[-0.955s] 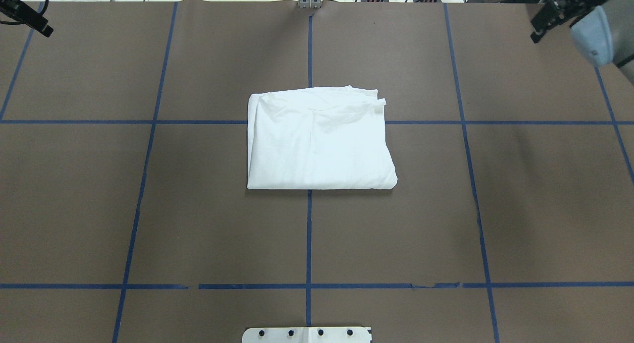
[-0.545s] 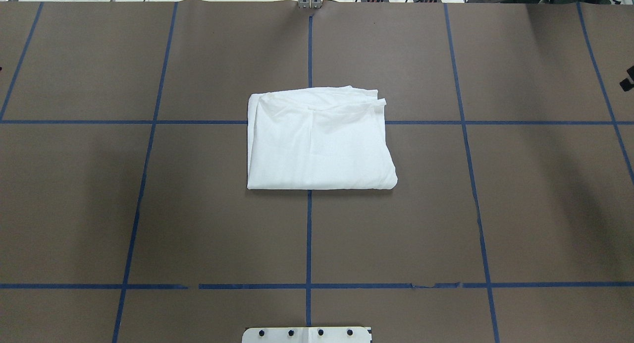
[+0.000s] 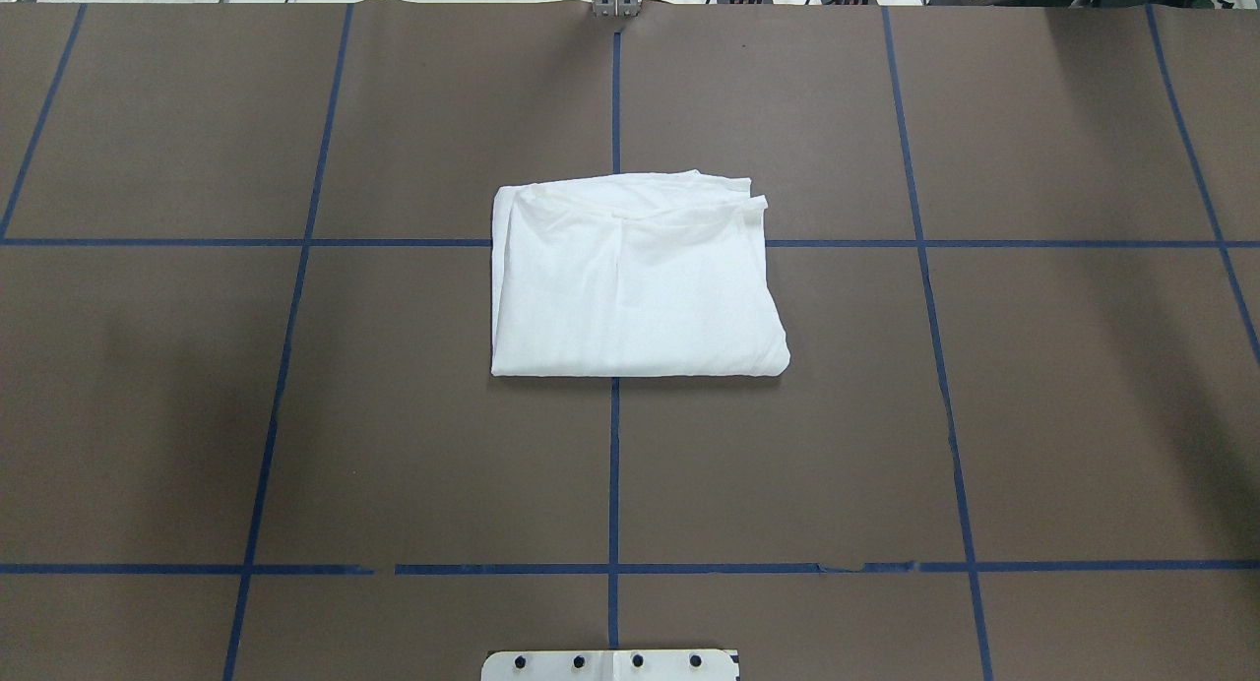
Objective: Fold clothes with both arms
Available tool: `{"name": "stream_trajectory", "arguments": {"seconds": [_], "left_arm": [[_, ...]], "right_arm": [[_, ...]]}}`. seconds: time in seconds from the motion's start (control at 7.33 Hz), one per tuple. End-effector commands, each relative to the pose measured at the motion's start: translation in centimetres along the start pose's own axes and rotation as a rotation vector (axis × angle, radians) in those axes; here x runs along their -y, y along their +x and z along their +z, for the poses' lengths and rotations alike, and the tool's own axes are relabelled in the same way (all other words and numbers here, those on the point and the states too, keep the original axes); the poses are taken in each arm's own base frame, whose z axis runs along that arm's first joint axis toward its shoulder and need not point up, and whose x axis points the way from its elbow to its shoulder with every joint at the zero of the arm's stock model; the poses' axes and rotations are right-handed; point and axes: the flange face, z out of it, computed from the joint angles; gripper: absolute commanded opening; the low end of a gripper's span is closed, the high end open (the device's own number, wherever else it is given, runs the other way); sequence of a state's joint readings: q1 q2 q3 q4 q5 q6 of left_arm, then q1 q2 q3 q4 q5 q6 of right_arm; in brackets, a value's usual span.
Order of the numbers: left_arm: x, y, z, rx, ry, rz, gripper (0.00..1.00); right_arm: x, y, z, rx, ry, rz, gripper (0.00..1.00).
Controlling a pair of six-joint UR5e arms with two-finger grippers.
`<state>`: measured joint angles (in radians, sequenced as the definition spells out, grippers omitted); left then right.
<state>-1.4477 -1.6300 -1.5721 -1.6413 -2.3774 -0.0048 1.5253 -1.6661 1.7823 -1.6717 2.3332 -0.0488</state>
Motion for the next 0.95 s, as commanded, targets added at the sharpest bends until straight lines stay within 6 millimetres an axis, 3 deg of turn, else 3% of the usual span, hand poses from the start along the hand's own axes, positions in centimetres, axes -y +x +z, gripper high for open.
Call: {"name": "stream_trajectory", "arguments": {"seconds": [0.0,0.27,0.41,0.82], "left_arm": [[-2.4,-3.7,-2.3,0.000,-0.065,0.004,1.00],[-3.0,-4.9,-3.2,0.006,-0.057,-0.029,1.00],[-3.3,-5.8,-3.5,0.028,-0.057,-0.043,1.00],[-3.2,-4.9,-5.1,0.099,-0.038,-0.007,1.00]], "right_arm": [[-2.3,2.3,-0.8,0.014,0.017,0.033,1.00],[-4.5,2.8,-0.8,-0.001,0.015,0.049,1.00],[-4.7,2.9,-0.7,-0.002,0.013,0.051,1.00],[-4.8,3.2,-0.5,-0.006,0.008,0.069,1.00]]}}
